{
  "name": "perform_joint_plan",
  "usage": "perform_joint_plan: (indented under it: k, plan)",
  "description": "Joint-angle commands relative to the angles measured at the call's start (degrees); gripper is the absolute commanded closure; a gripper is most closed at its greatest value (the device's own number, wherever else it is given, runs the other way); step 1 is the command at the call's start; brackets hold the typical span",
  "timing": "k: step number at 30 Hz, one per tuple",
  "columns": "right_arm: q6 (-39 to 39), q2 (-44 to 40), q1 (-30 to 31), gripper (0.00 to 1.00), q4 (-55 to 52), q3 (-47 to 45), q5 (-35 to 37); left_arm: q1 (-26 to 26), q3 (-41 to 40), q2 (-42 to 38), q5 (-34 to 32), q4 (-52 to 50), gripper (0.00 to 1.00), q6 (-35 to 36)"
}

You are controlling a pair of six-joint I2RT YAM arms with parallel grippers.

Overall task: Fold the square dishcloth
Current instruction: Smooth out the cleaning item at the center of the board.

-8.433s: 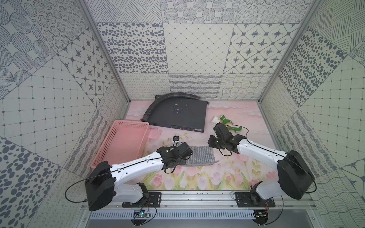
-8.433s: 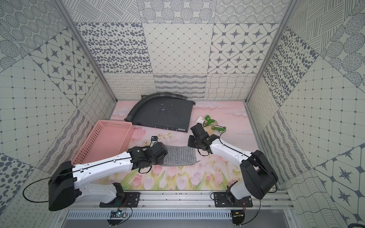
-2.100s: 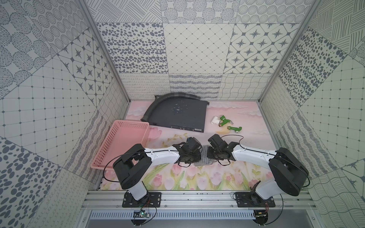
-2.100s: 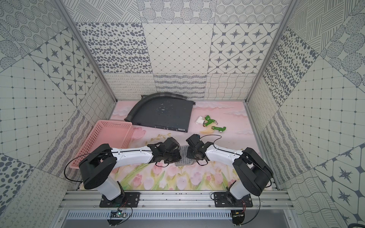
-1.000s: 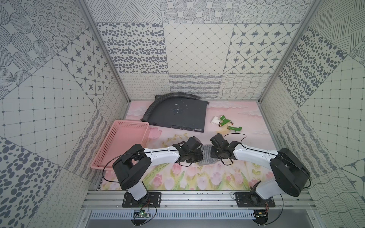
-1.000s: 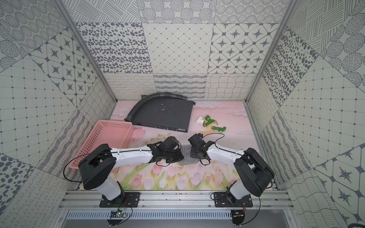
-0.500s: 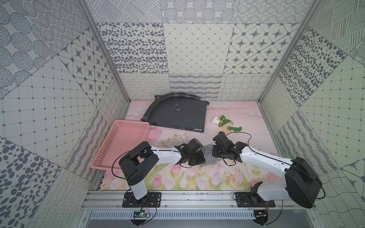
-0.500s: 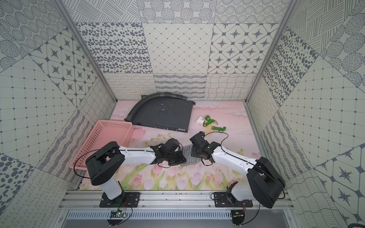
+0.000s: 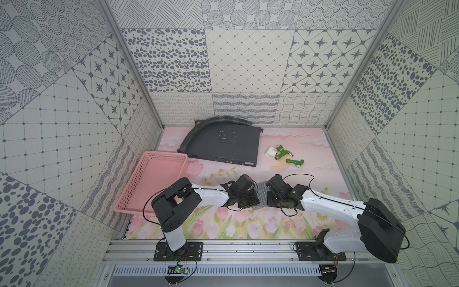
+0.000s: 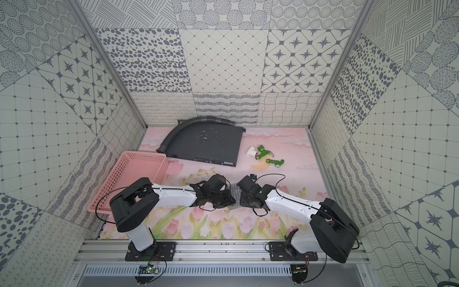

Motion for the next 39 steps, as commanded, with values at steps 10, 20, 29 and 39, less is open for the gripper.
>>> perform_joint_plan:
  k: [10, 20, 29, 39]
  plan:
    - [-1.77, 2.36, -1.57, 0.81, 0.95, 0.87, 3.03, 0.12, 1.51, -4.79, -2.57, -4.64, 0.8, 2.94]
    - [-4.94, -1.89, -2.32, 0.76, 0.9, 5.63, 2.28, 0.42, 8.69, -6.75, -9.03, -12.6, 0.81, 9.45]
    - [-8.8, 7.74, -5.7, 0.8, 1.53, 13.06, 3.17, 2.19, 11.72, -1.59, -10.54, -13.04, 0.83, 10.55]
    - [-10.21, 16.5, -9.74, 0.83, 6.56, 14.92, 1.04, 4.81, 12.73, 4.26, -11.15, -11.25, 0.85, 10.5]
